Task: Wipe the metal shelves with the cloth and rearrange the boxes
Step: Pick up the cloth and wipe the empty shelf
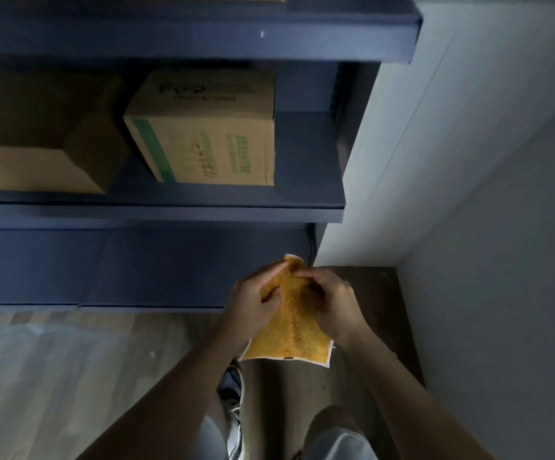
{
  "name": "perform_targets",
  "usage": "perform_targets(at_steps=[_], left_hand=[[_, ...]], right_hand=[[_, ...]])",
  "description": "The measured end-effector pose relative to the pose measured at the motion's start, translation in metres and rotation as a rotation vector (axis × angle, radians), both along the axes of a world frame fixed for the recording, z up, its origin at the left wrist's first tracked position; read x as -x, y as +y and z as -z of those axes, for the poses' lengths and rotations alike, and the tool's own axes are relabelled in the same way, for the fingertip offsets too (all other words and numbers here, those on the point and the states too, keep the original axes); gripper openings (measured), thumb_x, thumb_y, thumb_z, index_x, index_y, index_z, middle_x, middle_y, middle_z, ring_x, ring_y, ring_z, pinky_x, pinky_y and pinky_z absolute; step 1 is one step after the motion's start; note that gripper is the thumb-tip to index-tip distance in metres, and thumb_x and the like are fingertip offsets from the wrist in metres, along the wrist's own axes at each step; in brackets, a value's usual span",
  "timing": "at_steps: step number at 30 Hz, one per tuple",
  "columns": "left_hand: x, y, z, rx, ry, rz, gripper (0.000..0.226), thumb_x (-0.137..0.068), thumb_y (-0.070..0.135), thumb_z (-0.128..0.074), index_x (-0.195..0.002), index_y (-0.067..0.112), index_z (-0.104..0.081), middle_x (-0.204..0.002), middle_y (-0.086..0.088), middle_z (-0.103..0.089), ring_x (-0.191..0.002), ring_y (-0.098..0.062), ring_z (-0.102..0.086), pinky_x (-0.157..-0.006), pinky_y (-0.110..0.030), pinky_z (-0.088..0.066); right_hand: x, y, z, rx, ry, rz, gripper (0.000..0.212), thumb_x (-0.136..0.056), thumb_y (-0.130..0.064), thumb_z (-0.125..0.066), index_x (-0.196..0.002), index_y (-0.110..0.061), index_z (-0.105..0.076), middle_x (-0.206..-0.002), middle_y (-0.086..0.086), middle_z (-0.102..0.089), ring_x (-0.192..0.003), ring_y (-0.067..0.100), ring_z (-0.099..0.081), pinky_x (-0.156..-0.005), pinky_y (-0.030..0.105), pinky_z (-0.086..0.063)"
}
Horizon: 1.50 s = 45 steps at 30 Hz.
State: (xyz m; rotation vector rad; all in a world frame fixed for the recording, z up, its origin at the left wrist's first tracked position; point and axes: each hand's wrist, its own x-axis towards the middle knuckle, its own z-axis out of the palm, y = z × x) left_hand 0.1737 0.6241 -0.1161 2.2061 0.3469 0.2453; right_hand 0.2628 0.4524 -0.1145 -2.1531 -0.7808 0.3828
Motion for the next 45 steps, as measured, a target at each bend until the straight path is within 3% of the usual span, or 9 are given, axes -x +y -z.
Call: perform_targets(at_steps=[8, 15, 21, 26, 31, 34, 38, 41, 45], left_hand=[[-0.05, 0.037, 0.244, 0.007, 0.116, 0.023, 0.063, -0.094, 0.022, -0.062, -0.149, 0.046, -0.042, -0.145, 0.015, -0.054, -0.134, -0.013, -0.05, -0.112, -0.039, -0.044], [-0.083, 0.053, 0.391, -0.015, 0.103, 0.002, 0.067, -0.094, 0.011, -0.066, -0.152, 0.035, -0.04, -0.155, 0.013, -0.042, -0.142, -0.009, -0.039, -0.113, -0.022, -0.032], [-0.095, 0.057, 0.437, -0.025, 0.134, -0.03, 0.071, -0.095, 0.011, -0.065, -0.154, 0.039, -0.036, -0.158, 0.013, -0.038, -0.144, -0.013, -0.038, -0.115, -0.031, -0.035], [-0.115, 0.066, 0.46, -0.07, 0.131, 0.0, 0.072, -0.094, 0.007, -0.064, -0.154, 0.036, -0.037, -0.157, 0.012, -0.038, -0.144, -0.014, -0.037, -0.118, -0.033, -0.033], [-0.135, 0.075, 0.48, -0.17, 0.076, 0.033, 0.07, -0.091, -0.001, -0.063, -0.152, 0.026, -0.043, -0.158, 0.01, -0.038, -0.145, -0.015, -0.037, -0.119, -0.035, -0.034], [-0.139, 0.076, 0.485, -0.225, 0.081, 0.047, 0.061, -0.092, -0.002, -0.061, -0.147, 0.022, -0.051, -0.161, 0.01, -0.034, -0.146, -0.014, -0.035, -0.117, -0.024, -0.03], [-0.135, 0.078, 0.487, -0.42, 0.193, 0.053, 0.04, -0.097, 0.021, -0.055, -0.137, 0.026, -0.057, -0.164, 0.015, -0.025, -0.143, -0.016, -0.034, -0.106, -0.032, -0.044], [-0.131, 0.075, 0.487, -0.557, 0.275, 0.095, 0.048, -0.102, 0.032, -0.043, -0.149, 0.024, -0.043, -0.166, 0.009, -0.022, -0.149, -0.017, -0.024, -0.118, -0.04, -0.028], [-0.137, 0.062, 0.5, -0.673, 0.4, 0.346, 0.061, -0.108, 0.041, -0.015, -0.161, 0.016, 0.003, -0.169, 0.002, 0.007, -0.154, -0.015, 0.013, -0.126, -0.037, 0.005]], right_hand=[[-0.045, 0.037, 0.23, 0.038, 0.023, 0.052, 0.057, -0.083, 0.009, -0.065, -0.126, -0.028, -0.065, -0.123, -0.011, -0.057, -0.117, 0.013, -0.055, -0.102, 0.028, -0.048], [-0.079, 0.057, 0.371, 0.059, 0.03, 0.076, 0.052, -0.087, 0.007, -0.063, -0.126, -0.027, -0.067, -0.13, -0.008, -0.057, -0.125, 0.019, -0.052, -0.107, 0.037, -0.046], [-0.095, 0.066, 0.414, 0.1, 0.038, 0.147, 0.042, -0.091, 0.005, -0.064, -0.121, -0.023, -0.07, -0.124, -0.014, -0.052, -0.126, 0.017, -0.049, -0.106, 0.023, -0.038], [-0.12, 0.074, 0.429, 0.155, -0.081, 0.159, 0.04, -0.09, 0.005, -0.062, -0.121, -0.02, -0.071, -0.133, -0.005, -0.06, -0.129, 0.015, -0.046, -0.103, 0.014, -0.03], [-0.137, 0.082, 0.452, 0.205, -0.107, 0.122, 0.042, -0.092, 0.003, -0.061, -0.126, -0.02, -0.068, -0.137, -0.003, -0.058, -0.134, 0.018, -0.042, -0.113, 0.028, -0.037], [-0.144, 0.088, 0.463, 0.219, -0.127, 0.103, 0.042, -0.092, 0.001, -0.059, -0.129, -0.018, -0.067, -0.14, -0.003, -0.057, -0.139, 0.021, -0.039, -0.116, 0.03, -0.033], [-0.149, 0.096, 0.476, 0.361, -0.147, 0.028, 0.058, -0.097, -0.008, -0.054, -0.151, -0.025, -0.044, -0.163, -0.006, -0.032, -0.156, 0.027, -0.007, -0.127, 0.048, -0.012], [-0.141, 0.09, 0.486, 0.465, -0.256, 0.035, 0.061, -0.105, -0.02, -0.043, -0.161, -0.027, -0.02, -0.171, -0.004, -0.005, -0.156, 0.024, 0.011, -0.124, 0.043, 0.009], [-0.114, 0.081, 0.512, 0.492, -0.254, -0.1, 0.06, -0.109, -0.047, -0.019, -0.162, -0.026, 0.003, -0.166, -0.005, 0.015, -0.152, 0.021, 0.021, -0.128, 0.043, 0.003]])
